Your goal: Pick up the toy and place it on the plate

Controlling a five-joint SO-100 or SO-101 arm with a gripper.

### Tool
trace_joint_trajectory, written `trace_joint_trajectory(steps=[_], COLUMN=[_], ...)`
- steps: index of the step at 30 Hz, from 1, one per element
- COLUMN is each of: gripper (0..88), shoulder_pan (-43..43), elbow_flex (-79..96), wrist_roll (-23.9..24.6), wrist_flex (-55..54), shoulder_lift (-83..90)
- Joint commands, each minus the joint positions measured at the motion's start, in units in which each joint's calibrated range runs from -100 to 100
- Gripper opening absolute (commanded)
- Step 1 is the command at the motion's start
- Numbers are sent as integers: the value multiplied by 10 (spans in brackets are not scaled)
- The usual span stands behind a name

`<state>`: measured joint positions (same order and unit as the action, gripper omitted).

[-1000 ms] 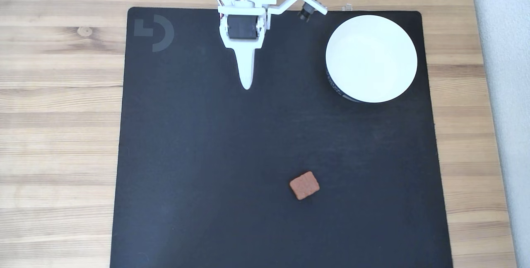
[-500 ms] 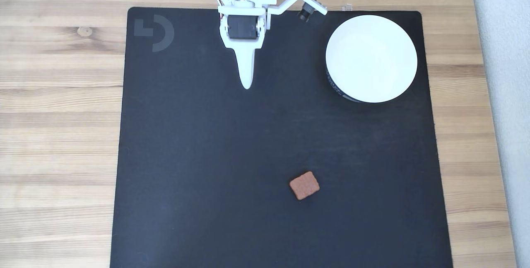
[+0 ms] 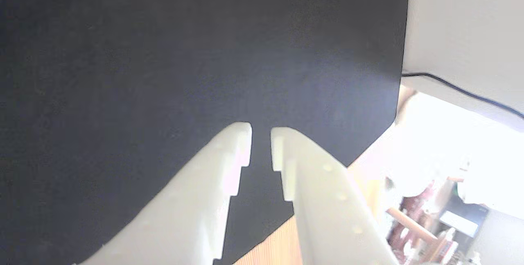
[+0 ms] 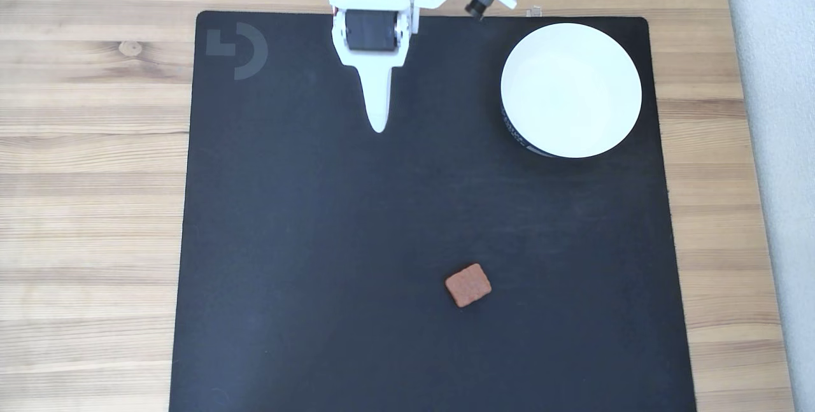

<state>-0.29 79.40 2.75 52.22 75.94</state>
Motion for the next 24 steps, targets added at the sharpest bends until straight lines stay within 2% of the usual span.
trace_joint_trajectory(steps=[1, 15, 21, 24], gripper=[22, 23, 24, 24], shoulder_pan=[-19, -126, -151, -151], elbow_flex=[-119, -515, -654, -727], wrist_roll=[-3, -3, 0, -2], wrist_flex=[-60, -56, -50, -7], shoulder_lift=[-183, -616, -742, -781])
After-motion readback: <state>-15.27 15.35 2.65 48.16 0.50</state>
